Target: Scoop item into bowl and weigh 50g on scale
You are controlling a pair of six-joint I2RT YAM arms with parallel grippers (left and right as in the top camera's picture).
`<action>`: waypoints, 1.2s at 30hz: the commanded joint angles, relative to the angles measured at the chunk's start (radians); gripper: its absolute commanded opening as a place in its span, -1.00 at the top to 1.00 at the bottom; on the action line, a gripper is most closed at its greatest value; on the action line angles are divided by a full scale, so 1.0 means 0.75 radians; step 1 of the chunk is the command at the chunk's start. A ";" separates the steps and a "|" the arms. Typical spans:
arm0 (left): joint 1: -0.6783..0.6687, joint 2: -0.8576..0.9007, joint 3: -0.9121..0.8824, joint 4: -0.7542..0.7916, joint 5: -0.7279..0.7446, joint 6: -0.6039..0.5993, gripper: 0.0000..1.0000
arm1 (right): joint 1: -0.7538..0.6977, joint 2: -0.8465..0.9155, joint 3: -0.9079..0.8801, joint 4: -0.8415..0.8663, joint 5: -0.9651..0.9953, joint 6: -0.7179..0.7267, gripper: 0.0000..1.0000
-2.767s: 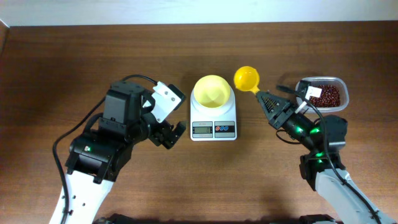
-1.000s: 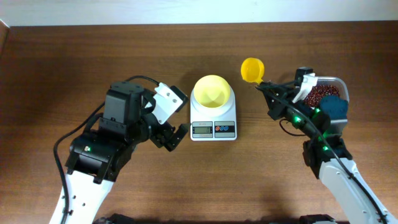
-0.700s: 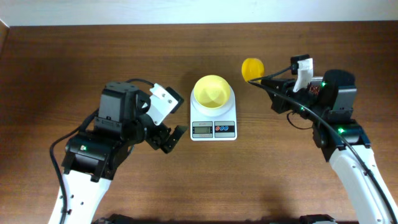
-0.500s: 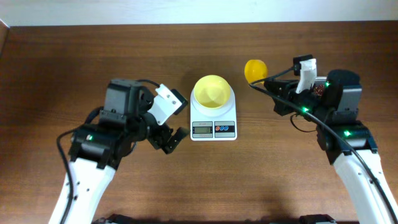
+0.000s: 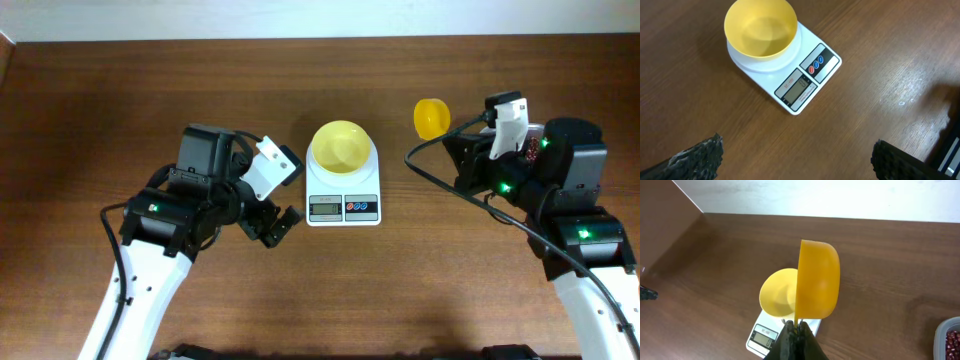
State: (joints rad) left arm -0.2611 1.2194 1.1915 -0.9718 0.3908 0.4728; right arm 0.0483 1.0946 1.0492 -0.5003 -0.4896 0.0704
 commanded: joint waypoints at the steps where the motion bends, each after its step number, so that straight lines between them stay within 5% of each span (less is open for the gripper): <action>1: 0.006 -0.006 0.028 -0.011 -0.030 0.021 -0.97 | -0.007 -0.013 0.024 -0.054 -0.024 -0.015 0.92; 11: 0.006 -0.005 0.028 -0.014 -0.028 0.021 -0.98 | -0.007 -0.054 0.025 -0.189 0.219 -0.012 0.92; 21: 0.006 -0.005 0.028 -0.014 -0.028 0.021 -0.98 | -0.006 -0.101 0.025 -0.388 0.356 0.323 0.92; 36: 0.006 -0.005 0.028 -0.014 -0.028 0.021 -0.98 | -0.007 -0.090 0.025 -0.495 0.711 0.323 0.92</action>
State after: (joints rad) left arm -0.2611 1.2194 1.1915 -0.9833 0.3664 0.4755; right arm 0.0479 1.0271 1.0527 -0.8776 -0.0265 0.3107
